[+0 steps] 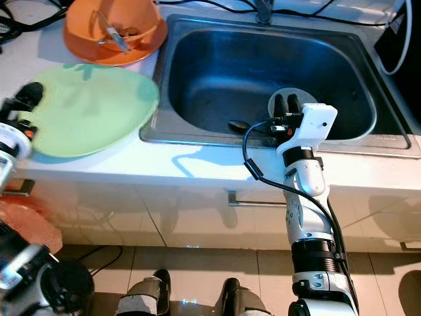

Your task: Kitchen organization

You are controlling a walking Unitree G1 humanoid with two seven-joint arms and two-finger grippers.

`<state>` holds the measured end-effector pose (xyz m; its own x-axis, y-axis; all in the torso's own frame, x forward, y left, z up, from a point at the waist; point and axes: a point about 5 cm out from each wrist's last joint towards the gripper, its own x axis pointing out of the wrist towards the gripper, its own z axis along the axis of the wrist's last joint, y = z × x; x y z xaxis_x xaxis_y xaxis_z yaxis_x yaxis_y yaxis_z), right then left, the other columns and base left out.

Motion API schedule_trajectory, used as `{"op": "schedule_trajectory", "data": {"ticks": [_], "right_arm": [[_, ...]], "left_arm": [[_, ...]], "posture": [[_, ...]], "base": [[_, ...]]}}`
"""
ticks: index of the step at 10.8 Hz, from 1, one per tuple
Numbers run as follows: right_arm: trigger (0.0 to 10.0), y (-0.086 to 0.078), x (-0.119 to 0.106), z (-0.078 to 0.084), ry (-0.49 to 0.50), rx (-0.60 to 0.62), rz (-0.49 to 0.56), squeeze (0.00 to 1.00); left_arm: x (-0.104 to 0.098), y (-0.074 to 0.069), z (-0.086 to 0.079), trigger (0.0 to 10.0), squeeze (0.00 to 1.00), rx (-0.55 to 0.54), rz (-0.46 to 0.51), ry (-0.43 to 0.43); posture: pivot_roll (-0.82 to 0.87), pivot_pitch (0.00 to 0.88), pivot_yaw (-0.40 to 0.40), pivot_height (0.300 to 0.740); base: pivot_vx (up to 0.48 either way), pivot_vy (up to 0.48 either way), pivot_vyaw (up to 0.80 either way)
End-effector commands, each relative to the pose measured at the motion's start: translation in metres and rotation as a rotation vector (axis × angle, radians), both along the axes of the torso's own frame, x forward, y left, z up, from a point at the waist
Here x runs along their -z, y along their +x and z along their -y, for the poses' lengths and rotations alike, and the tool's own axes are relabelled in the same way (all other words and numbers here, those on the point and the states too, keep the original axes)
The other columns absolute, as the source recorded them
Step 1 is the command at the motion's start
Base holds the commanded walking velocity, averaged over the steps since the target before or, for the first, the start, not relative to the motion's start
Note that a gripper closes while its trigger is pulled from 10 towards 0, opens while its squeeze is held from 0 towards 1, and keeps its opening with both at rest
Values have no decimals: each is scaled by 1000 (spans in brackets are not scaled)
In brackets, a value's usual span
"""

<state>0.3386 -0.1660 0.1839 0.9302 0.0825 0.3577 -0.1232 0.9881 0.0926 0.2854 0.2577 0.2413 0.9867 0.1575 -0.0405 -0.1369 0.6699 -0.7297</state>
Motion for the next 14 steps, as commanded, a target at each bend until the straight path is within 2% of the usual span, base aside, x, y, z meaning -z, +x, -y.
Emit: {"op": "schedule_trajectory", "data": {"ticks": [1, 3, 6, 7, 9, 11, 14], "right_arm": [[10000, -1, 12, -2, -5, -12, -55, 0], [10000, -1, 12, -2, -6, -14, -56, 0], [10000, 0, 12, -5, -4, -23, -58, 0], [10000, 0, 12, -4, -4, -22, -59, 0], [10000, -1, 12, -4, -5, -21, -59, 0], [10000, -1, 12, -4, -5, -21, -61, 0], [10000, -2, 13, -6, 0, -21, -63, 0]], "left_arm": [[40, 3, 15, 10000, 0, 94, -193, -58], [45, -11, 18, 10000, 0, 109, -230, -21], [46, -21, 23, 10000, 0, 152, -246, -1], [48, -22, 28, 10000, 0, 168, -248, -19], [55, -19, 55, 10000, 0, 262, -240, -81], [64, -17, 64, 10000, 0, 287, -266, -98], [64, -11, 64, 10000, 0, 265, -265, -89]], "posture": [[214, 232, -66, 740], [225, 244, -67, 740], [227, 248, -67, 740], [226, 248, -67, 740], [221, 249, -67, 740], [215, 248, -68, 740], [215, 246, -66, 740]], "base": [[0, 0, 0], [0, 0, 0], [0, 0, 0], [0, 0, 0], [0, 0, 0], [0, 0, 0], [0, 0, 0]]}}
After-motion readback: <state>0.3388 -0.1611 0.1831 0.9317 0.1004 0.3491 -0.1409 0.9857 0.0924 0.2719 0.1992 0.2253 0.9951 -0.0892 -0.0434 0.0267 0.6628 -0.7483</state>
